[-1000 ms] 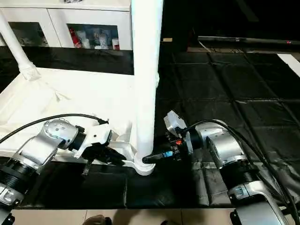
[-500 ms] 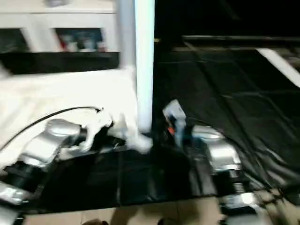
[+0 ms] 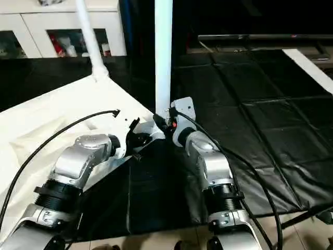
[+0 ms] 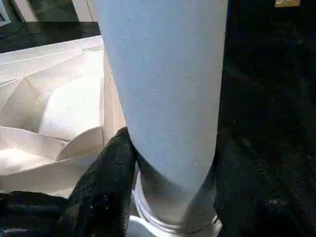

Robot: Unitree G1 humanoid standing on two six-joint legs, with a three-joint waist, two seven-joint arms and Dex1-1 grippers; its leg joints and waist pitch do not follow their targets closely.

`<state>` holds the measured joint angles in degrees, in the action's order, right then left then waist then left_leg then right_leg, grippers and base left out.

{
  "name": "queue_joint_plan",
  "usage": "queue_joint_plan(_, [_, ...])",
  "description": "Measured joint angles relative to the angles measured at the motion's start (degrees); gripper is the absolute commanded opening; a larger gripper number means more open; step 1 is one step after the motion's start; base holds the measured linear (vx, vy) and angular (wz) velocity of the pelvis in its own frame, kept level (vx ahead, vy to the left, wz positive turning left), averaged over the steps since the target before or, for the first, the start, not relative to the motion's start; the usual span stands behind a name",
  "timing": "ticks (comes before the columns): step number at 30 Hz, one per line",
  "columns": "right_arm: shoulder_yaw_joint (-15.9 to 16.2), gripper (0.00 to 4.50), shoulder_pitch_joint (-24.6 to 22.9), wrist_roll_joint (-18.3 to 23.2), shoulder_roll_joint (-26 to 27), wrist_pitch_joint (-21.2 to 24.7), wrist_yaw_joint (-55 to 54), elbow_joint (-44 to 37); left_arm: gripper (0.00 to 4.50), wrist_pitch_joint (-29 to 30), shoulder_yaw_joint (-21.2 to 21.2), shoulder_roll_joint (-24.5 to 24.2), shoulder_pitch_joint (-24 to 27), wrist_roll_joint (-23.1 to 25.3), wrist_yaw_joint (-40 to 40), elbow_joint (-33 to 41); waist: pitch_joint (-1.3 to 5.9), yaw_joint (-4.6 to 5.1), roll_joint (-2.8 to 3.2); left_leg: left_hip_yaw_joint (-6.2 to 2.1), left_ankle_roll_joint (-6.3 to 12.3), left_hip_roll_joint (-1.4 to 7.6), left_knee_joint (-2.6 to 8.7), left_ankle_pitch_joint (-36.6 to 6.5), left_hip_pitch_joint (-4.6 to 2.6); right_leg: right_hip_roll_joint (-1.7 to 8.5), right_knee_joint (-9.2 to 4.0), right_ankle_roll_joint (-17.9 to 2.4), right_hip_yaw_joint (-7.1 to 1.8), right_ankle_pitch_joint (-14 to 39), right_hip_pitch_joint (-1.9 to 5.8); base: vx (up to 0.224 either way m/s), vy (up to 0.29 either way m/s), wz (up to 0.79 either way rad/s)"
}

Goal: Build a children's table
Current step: Rotate leg to tighten

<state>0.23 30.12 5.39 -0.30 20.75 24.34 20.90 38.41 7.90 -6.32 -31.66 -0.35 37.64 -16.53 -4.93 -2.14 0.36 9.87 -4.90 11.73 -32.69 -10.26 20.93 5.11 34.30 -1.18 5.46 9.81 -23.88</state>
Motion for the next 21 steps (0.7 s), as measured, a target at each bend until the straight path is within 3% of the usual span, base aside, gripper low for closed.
queue_joint_plan(5, [0.17,3.13,-1.07,1.18,-1.48,-1.01,4.53,-0.58,0.0,-2.44,1.19,-2.24,0.34,-0.04,2.75,0.15,0.0,0.03,0.01,0.01,-0.01,0.0,0.13,-0.01,0.02,-0.04,-0.19,-0.02,0.0,-0.03,0.0,0.0,0.0,0.0])
queue_joint_plan(11, [2.02,3.56,-2.4,3.53,-8.33,-1.63,17.33,-0.23,0.0,-7.34,3.05,-7.61,0.63,-1.2,10.87,-0.49,-0.07,-0.59,0.1,-0.02,0.07,0.07,0.17,0.04,0.14,-0.09,-0.19,-0.15,0.07,-0.1,-0.16,0.0,0.0,0.0])
queue_joint_plan(18, [5.08,4.17,-1.76,6.22,-17.27,-3.01,34.97,0.33,0.0,-14.3,6.05,-14.49,0.55,-1.86,22.77,-2.06,-0.13,-1.97,0.2,0.01,0.07,0.09,-0.01,0.04,0.11,-0.05,-0.16,-0.19,0.06,-0.12,-0.13,0.0,0.0,0.0])
queue_joint_plan(21, [6.17,4.17,-0.78,6.55,-21.1,-3.29,42.7,0.79,0.0,-17.35,7.57,-17.46,0.21,-2.22,28.48,-2.93,-0.13,-3.04,0.2,0.02,0.09,0.1,-0.1,0.05,0.13,-0.05,-0.11,-0.2,0.06,-0.13,-0.1,0.0,0.0,0.0])
